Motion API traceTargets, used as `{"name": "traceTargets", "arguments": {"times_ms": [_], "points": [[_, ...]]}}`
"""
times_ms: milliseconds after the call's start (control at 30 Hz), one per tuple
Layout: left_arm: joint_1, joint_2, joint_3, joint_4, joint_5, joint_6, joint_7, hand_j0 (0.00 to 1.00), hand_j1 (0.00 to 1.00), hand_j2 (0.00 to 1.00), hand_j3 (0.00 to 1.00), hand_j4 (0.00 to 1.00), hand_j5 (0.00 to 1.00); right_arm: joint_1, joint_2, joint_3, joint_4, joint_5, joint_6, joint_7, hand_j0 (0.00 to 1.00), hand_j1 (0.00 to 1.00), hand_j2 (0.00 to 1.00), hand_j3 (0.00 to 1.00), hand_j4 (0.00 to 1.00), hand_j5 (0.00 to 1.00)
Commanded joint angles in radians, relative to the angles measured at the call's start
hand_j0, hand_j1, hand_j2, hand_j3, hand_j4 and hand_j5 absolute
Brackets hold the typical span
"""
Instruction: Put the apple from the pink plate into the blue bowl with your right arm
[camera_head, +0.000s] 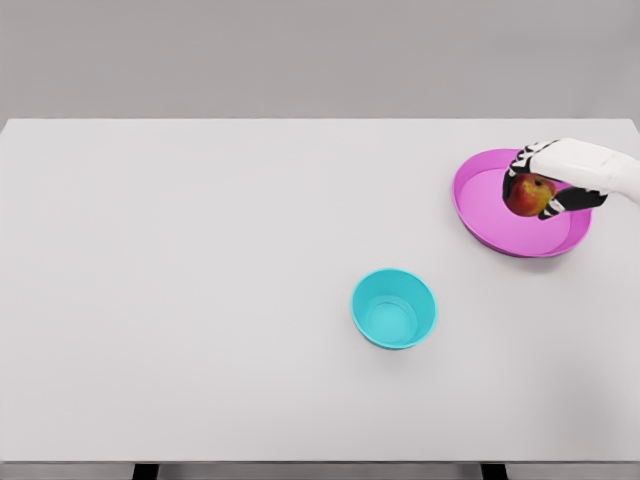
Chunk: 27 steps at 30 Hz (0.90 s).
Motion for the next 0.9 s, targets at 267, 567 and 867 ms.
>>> {"name": "traceTargets", "arguments": {"times_ms": [267, 567, 867], "points": [[0.0, 0.0, 0.0, 0.0, 0.001, 0.0, 0.0, 1.0, 1.0, 1.0, 1.0, 1.0, 1.0, 0.063, -0.037, -0.034, -0.205, -0.035, 0.053, -0.001, 0.44, 0.44, 0.44, 0.44, 0.44, 0.44], [0.0, 0.0, 0.0, 0.0, 0.001, 0.0, 0.0, 1.0, 1.0, 1.0, 1.0, 1.0, 1.0, 0.132, -0.06, -0.059, -0.346, -0.077, 0.061, -0.001, 0.44, 0.44, 0.44, 0.44, 0.44, 0.44], [0.0, 0.0, 0.0, 0.0, 0.001, 0.0, 0.0, 1.0, 1.0, 1.0, 1.0, 1.0, 1.0, 0.149, -0.011, -0.045, -0.365, -0.081, 0.018, -0.001, 0.44, 0.44, 0.44, 0.44, 0.44, 0.44]]}}
